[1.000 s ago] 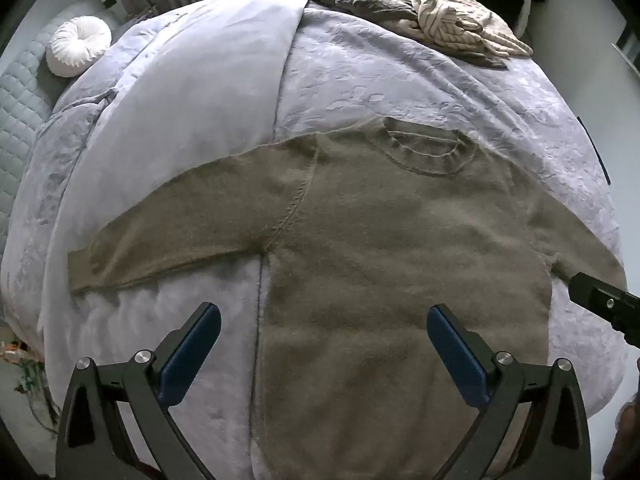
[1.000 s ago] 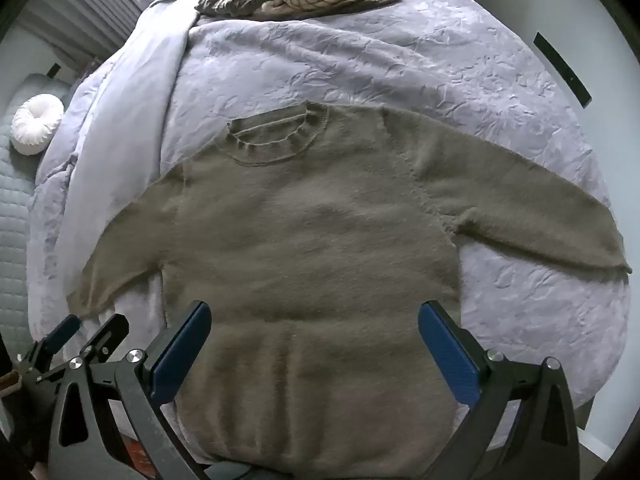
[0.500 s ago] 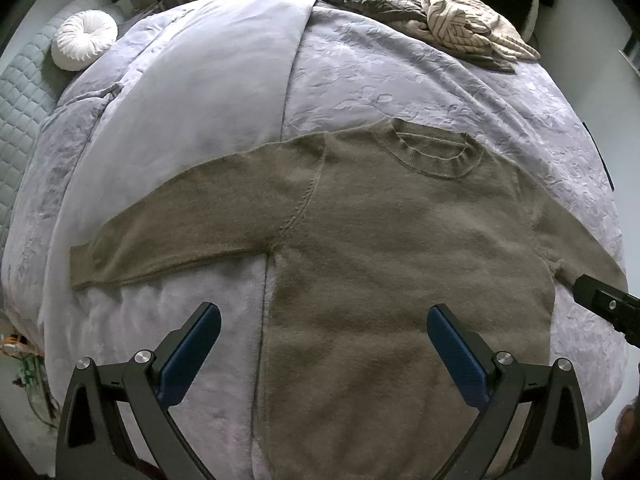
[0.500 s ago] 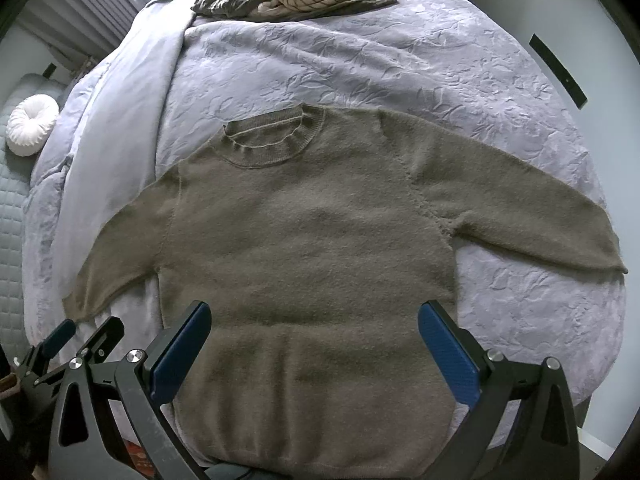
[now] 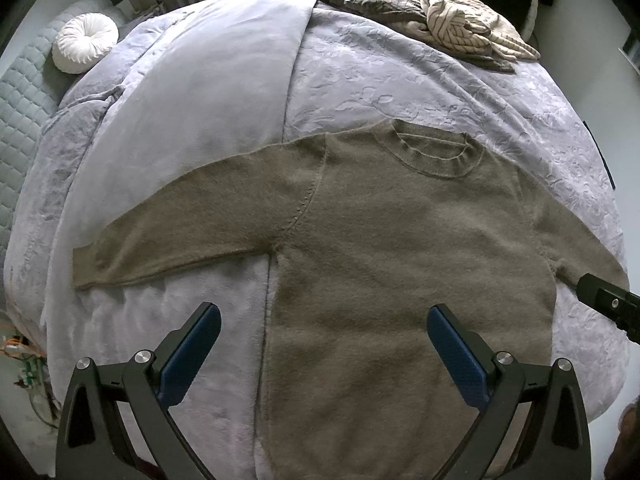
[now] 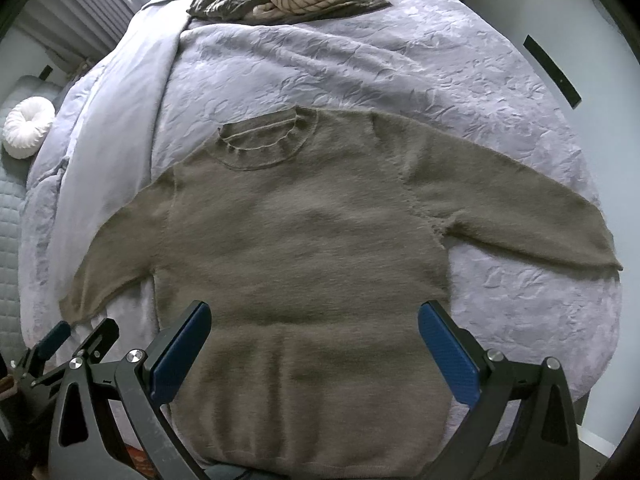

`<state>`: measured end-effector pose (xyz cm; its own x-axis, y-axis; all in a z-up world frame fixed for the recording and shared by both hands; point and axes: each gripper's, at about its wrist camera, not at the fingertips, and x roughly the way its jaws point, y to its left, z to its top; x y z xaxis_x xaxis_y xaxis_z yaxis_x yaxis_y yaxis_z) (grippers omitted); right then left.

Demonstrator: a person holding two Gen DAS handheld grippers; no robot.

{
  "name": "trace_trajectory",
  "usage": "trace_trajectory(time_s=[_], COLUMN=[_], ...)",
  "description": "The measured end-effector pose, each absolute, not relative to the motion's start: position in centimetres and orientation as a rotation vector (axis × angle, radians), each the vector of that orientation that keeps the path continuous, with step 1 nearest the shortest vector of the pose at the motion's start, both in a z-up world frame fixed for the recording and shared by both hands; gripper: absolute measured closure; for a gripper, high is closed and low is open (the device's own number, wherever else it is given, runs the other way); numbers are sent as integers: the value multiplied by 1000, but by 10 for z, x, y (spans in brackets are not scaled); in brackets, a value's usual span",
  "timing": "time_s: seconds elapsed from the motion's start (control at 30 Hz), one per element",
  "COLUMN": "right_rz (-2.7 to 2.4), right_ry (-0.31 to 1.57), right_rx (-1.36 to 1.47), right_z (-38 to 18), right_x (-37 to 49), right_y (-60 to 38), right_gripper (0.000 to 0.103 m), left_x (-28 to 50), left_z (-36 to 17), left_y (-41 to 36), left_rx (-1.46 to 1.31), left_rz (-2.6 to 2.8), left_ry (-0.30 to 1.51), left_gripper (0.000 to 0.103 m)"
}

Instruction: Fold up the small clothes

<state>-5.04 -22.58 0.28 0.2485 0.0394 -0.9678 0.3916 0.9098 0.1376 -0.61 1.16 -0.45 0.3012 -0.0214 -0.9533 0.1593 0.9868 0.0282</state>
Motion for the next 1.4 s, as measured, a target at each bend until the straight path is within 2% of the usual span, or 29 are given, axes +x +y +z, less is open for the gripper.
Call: trace_trajectory(time_s=[1.4], right_rz=[-264], right_ry=[1312], right_rx=[369], right_z=[7], right_x=[-59], right_y=[-226], right_gripper=[0], left_x=[-16], left_z=[-2], left_y=[16], left_rx=[131], left_rz=[-113], left_ry=[1260], left_gripper=[0])
